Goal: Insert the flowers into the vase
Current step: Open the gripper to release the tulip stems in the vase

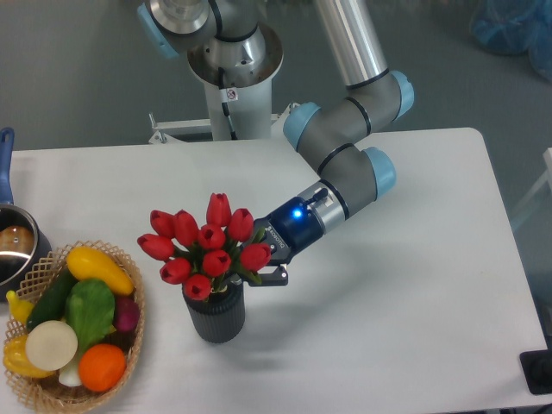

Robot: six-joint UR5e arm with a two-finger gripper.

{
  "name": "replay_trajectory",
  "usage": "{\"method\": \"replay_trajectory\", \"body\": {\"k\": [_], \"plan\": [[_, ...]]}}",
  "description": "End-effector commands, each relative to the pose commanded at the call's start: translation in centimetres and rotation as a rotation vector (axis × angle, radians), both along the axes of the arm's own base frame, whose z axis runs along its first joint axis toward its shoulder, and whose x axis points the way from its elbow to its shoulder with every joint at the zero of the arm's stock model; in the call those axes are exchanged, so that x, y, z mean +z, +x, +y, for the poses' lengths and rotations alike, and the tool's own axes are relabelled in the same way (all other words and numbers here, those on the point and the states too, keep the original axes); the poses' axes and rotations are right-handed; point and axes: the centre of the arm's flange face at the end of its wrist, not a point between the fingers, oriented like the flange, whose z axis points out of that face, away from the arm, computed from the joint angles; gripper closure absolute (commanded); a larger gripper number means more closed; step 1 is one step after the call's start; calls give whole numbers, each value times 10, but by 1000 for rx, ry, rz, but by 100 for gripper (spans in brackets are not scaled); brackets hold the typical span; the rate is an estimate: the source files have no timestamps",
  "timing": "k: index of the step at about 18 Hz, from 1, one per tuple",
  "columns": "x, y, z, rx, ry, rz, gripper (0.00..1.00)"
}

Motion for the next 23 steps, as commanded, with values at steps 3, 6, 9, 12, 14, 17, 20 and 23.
{"method": "replay_trajectory", "body": {"k": [3,6,9,12,14,17,20,23], "plan": [[-1,0,0,0,0,0,87],[-5,2,-2,1,-2,-3,85],[-5,3,-3,1,-2,-1,78],[-6,3,-3,0,3,9,70],[-6,3,-3,0,8,14,59],[-6,3,-3,-1,15,26,45],[-5,3,-4,0,16,28,41],[-5,4,-5,0,17,32,37]]}}
